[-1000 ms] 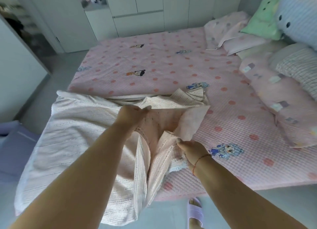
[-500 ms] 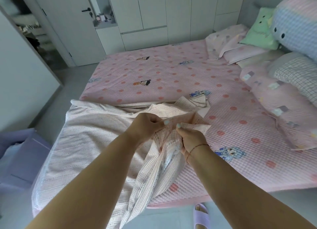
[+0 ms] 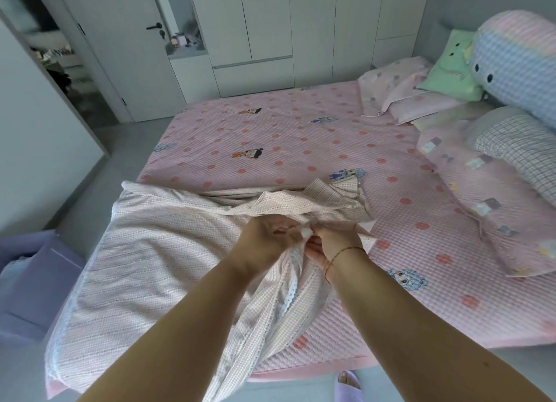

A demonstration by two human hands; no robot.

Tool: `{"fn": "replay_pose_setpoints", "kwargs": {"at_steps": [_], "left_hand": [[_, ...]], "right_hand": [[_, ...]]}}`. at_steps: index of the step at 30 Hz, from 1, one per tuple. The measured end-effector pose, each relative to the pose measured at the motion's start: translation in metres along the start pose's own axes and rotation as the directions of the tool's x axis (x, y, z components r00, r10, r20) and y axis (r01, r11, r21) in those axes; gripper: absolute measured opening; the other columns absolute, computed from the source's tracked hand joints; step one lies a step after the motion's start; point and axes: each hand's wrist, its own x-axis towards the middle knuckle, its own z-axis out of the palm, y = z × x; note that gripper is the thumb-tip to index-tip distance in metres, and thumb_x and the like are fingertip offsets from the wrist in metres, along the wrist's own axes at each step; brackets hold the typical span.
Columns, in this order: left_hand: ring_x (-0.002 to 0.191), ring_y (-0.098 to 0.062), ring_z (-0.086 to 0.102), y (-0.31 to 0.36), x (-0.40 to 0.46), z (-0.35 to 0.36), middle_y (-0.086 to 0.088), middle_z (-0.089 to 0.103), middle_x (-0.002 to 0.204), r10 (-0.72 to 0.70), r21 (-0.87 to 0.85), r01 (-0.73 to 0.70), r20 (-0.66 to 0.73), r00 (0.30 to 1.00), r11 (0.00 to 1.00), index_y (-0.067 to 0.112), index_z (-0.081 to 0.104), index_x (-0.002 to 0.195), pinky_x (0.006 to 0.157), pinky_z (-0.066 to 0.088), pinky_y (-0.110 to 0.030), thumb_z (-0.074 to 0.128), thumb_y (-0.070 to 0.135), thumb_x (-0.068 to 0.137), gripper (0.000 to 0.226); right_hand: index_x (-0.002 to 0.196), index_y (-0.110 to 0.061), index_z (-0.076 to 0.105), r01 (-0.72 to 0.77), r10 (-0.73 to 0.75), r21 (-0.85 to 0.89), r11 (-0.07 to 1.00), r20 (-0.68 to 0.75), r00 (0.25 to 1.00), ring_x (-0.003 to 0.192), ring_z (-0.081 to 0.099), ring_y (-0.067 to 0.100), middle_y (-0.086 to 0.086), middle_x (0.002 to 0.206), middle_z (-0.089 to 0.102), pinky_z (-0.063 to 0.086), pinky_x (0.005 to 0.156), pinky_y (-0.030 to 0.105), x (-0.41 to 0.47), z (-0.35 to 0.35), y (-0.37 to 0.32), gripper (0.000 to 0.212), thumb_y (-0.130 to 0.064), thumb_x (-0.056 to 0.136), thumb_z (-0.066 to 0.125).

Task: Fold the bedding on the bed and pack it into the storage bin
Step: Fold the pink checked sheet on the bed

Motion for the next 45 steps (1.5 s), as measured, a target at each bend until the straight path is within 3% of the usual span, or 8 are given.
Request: {"fn": "replay_pose_setpoints", "kwargs": {"at_steps": [7, 12, 15, 17, 25, 31, 35, 45], "left_hand": [[0.084, -0.011, 0.069, -0.018, 0.011, 0.005, 0.004, 0.072, 0.089, 0.162, 0.222, -0.137, -0.094, 0.982, 0.965, 0.016, 0.067, 0.097, 0.081, 0.056, -0.039, 0.076, 0.022, 0.081, 0.02], [0.068, -0.013, 0.062, -0.016, 0.028, -0.006, 0.003, 0.069, 0.072, 0.057, 0.036, -0.052, -0.166, 0.984, 0.998, 0.018, 0.068, 0.083, 0.073, 0.053, -0.028, 0.074, 0.016, 0.084, 0.006], [0.055, -0.001, 0.055, -0.009, 0.041, -0.012, 0.011, 0.063, 0.057, 0.075, -0.03, -0.082, -0.186, 0.98, 0.996, 0.015, 0.068, 0.08, 0.058, 0.044, -0.014, 0.074, 0.012, 0.083, 0.008], [0.046, 0.002, 0.05, -0.003, 0.052, -0.016, 0.014, 0.06, 0.05, 0.101, -0.063, -0.113, -0.17, 0.98, 0.992, 0.006, 0.071, 0.087, 0.052, 0.039, -0.01, 0.073, 0.01, 0.084, 0.006], [0.048, -0.004, 0.052, 0.018, 0.097, -0.036, 0.002, 0.063, 0.058, 0.098, -0.189, -0.143, -0.226, 0.969, 0.972, 0.013, 0.056, 0.081, 0.047, 0.038, -0.019, 0.08, 0.016, 0.073, 0.025], [0.079, -0.026, 0.057, -0.005, 0.106, -0.045, -0.015, 0.059, 0.075, 0.012, -0.277, -0.067, -0.196, 0.98, 0.959, 0.019, 0.06, 0.074, 0.079, 0.045, -0.04, 0.092, 0.032, 0.056, 0.04], [0.06, -0.007, 0.051, -0.012, 0.108, -0.047, 0.008, 0.058, 0.062, 0.008, -0.242, -0.054, -0.187, 0.982, 0.969, 0.009, 0.056, 0.08, 0.065, 0.043, -0.025, 0.083, 0.018, 0.066, 0.031], [0.068, -0.013, 0.058, -0.013, 0.119, -0.07, -0.008, 0.068, 0.074, 0.088, -0.262, -0.107, -0.083, 0.993, 0.959, -0.004, 0.066, 0.083, 0.069, 0.045, -0.024, 0.079, 0.012, 0.073, 0.023]], "right_hand": [[0.066, -0.001, 0.055, -0.014, 0.015, -0.012, 1.0, 0.096, 0.995, 0.045, 0.061, 0.01, 0.003, 0.043, 0.06, 0.052, 0.049, 0.018, 0.006, 0.007, -0.017, 0.039, -0.02, 0.1, 0.045], [0.085, 0.009, 0.058, 0.058, -0.056, -0.05, 0.997, 0.036, 0.998, 0.063, 0.06, 0.018, 0.013, 0.072, 0.061, 0.055, 0.046, 0.024, 0.013, 0.006, -0.03, 0.03, -0.019, 0.094, 0.056], [0.093, -0.016, 0.064, 0.457, -0.517, -0.626, 0.631, 0.099, 0.85, 0.075, 0.062, 0.009, -0.004, 0.085, 0.066, 0.055, 0.067, 0.028, 0.037, -0.006, -0.039, 0.025, -0.039, 0.086, 0.066], [0.103, -0.029, 0.061, 0.614, -0.502, -0.666, 0.424, 0.391, 0.771, 0.098, 0.057, 0.0, -0.013, 0.103, 0.063, 0.046, 0.083, 0.019, 0.046, -0.005, -0.051, 0.027, -0.045, 0.082, 0.067], [0.07, -0.025, 0.055, 0.745, -0.354, -0.557, 0.367, 0.657, 0.666, 0.05, 0.044, -0.006, -0.022, 0.052, 0.051, 0.033, 0.053, 0.008, 0.085, 0.015, -0.087, 0.022, -0.021, 0.091, 0.062], [0.073, -0.02, 0.055, 0.763, -0.347, -0.46, 0.455, 0.697, 0.627, 0.054, 0.036, -0.001, -0.007, 0.06, 0.042, 0.033, 0.054, 0.011, 0.116, 0.02, -0.09, 0.021, -0.019, 0.093, 0.058], [0.079, -0.002, 0.058, 0.774, -0.29, -0.486, 0.406, 0.734, 0.614, 0.054, 0.035, 0.004, -0.002, 0.06, 0.041, 0.032, 0.053, 0.016, 0.128, 0.027, -0.084, 0.024, -0.022, 0.094, 0.057], [0.088, -0.026, 0.052, 0.778, -0.426, -0.464, 0.425, 0.655, 0.624, 0.058, 0.049, -0.007, -0.015, 0.072, 0.06, 0.038, 0.058, 0.01, 0.113, 0.047, -0.074, 0.02, -0.008, 0.091, 0.059]]}}
